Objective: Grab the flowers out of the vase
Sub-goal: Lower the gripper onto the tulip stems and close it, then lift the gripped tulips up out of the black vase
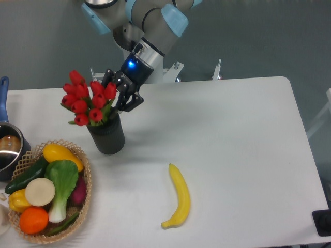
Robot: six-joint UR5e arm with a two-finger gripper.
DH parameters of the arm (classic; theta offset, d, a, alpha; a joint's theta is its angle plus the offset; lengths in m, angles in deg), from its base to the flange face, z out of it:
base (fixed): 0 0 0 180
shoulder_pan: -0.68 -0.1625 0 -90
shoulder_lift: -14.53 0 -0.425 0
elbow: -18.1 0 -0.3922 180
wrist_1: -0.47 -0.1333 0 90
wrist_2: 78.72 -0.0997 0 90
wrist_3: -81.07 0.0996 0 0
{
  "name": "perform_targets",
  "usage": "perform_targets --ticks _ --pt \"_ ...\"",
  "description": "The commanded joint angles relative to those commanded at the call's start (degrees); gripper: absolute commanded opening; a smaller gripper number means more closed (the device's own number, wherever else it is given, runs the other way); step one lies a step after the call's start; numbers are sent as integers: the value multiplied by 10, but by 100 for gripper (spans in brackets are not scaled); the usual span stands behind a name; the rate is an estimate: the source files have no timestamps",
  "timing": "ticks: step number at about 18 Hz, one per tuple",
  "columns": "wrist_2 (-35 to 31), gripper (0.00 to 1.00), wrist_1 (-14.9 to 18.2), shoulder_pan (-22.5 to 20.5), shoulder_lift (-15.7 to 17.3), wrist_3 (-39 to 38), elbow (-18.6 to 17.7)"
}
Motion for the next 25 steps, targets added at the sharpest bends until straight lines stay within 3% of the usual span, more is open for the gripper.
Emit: perform_targets --ticks 8,14,25 --pt "3 0 1 -3 40 0 -32" --pt "37 0 5 -4 60 -32 -26" --pt "57 0 5 -10 62 -271 84"
